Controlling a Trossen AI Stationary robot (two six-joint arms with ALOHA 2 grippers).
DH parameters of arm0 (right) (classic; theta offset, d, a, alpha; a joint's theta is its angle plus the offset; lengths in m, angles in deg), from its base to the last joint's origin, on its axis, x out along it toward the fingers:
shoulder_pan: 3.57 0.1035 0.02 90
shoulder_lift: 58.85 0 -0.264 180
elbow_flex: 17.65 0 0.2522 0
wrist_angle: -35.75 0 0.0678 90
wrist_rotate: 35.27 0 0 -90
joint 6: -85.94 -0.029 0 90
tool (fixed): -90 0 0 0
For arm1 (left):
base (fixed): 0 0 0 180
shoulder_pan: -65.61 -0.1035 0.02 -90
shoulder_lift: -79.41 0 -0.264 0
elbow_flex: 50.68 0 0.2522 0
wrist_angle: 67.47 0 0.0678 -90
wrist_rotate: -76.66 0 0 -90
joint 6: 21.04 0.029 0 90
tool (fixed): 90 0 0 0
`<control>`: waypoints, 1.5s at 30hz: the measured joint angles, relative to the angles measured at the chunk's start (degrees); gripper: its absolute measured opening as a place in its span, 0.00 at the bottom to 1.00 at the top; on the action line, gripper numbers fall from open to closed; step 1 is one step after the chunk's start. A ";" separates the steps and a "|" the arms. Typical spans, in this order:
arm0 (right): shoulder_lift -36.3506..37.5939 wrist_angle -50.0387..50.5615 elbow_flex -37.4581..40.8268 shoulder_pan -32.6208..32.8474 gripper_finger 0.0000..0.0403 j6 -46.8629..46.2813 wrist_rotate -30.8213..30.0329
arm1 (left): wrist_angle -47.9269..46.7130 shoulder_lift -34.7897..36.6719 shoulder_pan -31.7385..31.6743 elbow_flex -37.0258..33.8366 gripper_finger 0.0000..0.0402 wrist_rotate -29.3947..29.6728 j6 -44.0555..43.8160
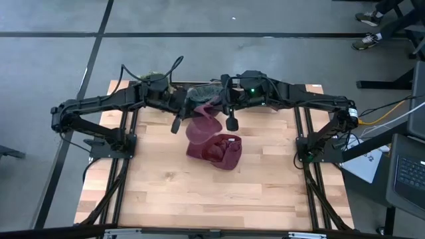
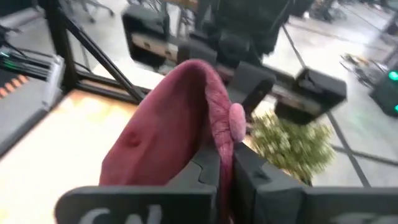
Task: Pick & Place hat
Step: Put the bottom red cap on the red cap in the right transparent bin
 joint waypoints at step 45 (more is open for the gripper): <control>9.52 31.60 0.13 -21.12 0.02 -21.54 -45.94 | -2.33 0.02 -3.54 -0.02 0.40 6.45 -5.89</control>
